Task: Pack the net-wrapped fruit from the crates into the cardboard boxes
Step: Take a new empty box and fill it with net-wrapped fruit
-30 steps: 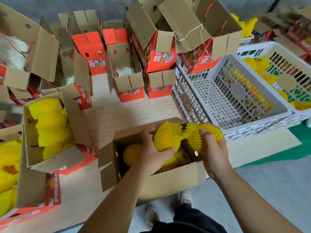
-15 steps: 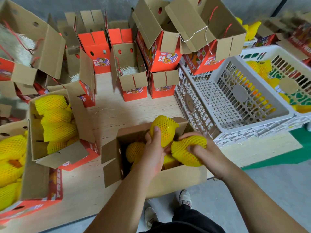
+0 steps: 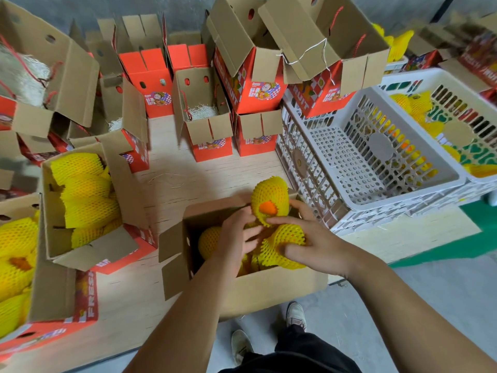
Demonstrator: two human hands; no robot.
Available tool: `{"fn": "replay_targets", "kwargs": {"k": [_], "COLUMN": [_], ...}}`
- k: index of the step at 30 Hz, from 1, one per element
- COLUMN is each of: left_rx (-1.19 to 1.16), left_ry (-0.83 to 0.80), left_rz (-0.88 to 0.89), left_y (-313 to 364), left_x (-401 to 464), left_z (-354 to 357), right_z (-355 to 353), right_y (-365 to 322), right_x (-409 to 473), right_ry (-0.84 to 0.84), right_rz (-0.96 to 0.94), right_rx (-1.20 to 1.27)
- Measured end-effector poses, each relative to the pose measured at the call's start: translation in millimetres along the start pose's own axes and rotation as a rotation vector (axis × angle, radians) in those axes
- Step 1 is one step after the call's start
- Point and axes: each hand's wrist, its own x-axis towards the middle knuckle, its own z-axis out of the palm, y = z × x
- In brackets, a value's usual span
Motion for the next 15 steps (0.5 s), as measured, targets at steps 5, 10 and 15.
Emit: {"fn": "replay_targets", "kwargs": {"k": [5,10,15], "left_rx": [-0.142,0.128,0.96], "left_ry": [-0.042,-0.106,-0.202], "left_rz": [0.039,0.114,0.374], "left_y": [-8,-13,-20], "left_x": [8,8,25], "left_z": [1,-12,22], "right_z": [-11,-30,-18], "right_y": [-15,-4,12], "right_x": [-1,-15,-11], "right_ry": [-0.125,0.201,0.55], "right_rz": [-0.041,0.058,0.169], "right_rx": [-0.038,0.276,0.415]}}
